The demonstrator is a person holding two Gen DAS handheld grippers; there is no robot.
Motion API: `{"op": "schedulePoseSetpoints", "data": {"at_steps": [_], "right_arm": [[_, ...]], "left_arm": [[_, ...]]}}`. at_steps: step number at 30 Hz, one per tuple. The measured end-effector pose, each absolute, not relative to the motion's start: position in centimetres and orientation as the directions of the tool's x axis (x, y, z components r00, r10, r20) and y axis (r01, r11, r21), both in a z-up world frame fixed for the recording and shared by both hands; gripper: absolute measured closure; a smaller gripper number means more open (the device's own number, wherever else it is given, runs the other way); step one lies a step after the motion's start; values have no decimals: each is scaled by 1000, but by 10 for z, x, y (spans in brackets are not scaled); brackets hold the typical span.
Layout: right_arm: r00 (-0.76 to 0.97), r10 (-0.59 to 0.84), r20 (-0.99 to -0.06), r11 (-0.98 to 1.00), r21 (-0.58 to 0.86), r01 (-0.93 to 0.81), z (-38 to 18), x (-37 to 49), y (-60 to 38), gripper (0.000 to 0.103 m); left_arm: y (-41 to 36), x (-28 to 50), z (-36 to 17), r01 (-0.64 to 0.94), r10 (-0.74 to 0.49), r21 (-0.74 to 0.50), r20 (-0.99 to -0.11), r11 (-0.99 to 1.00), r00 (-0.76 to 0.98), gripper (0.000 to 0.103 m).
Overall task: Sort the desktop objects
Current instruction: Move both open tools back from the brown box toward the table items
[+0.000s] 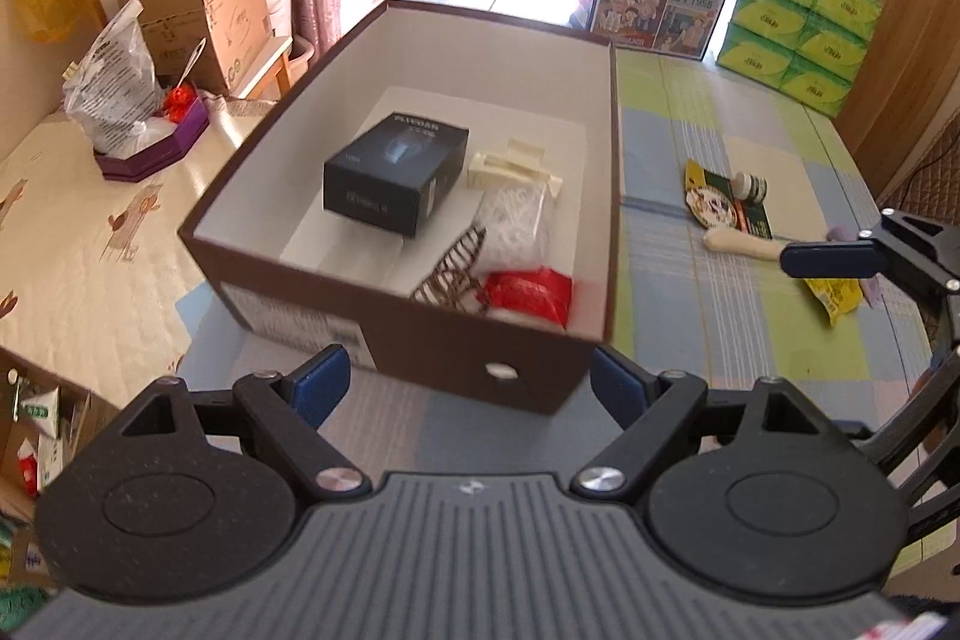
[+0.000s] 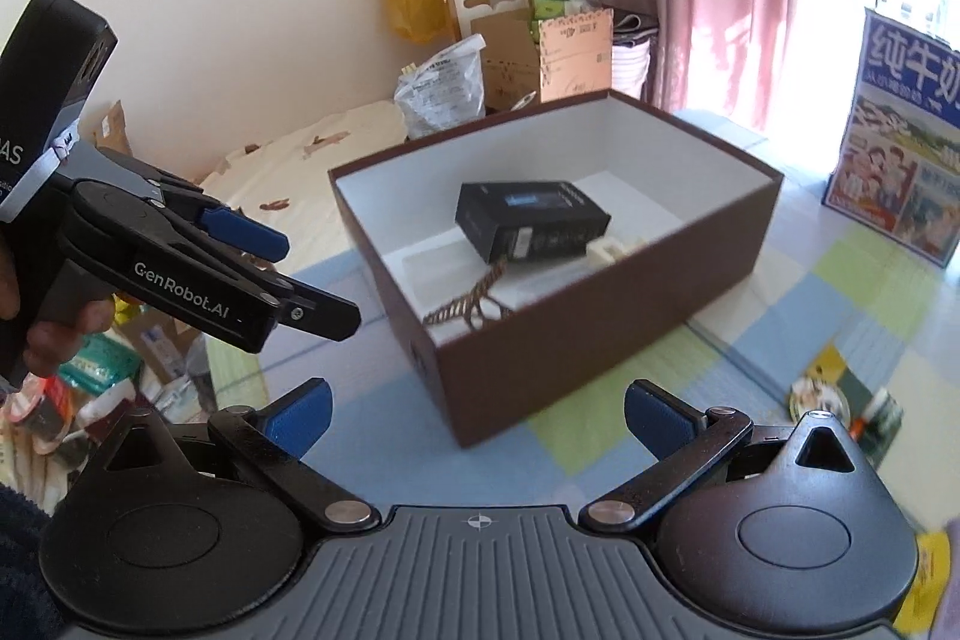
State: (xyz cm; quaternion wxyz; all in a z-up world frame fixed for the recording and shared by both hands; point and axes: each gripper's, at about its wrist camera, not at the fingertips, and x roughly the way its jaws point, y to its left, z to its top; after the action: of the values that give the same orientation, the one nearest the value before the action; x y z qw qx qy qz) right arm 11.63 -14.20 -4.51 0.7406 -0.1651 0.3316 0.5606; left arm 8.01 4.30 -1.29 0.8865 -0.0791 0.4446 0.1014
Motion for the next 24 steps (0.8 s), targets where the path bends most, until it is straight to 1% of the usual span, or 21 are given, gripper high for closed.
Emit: {"op": "schedulePoseSetpoints", "data": {"at_steps": [5, 11, 24], "right_arm": [[146, 706, -693, 337, 148, -930, -50, 113, -173, 2], [162, 682, -713, 388, 165, -907, -55, 114, -211, 2], [261, 604, -753, 563, 170, -809, -64, 130, -299, 2]], "left_arm": [[21, 66, -21, -255, 93, -66, -821, 965, 563, 18], [-15, 57, -30, -207, 41, -91, -830, 974, 556, 19], [-89, 72, -50, -98, -49, -118, -847, 988, 530, 19]]}}
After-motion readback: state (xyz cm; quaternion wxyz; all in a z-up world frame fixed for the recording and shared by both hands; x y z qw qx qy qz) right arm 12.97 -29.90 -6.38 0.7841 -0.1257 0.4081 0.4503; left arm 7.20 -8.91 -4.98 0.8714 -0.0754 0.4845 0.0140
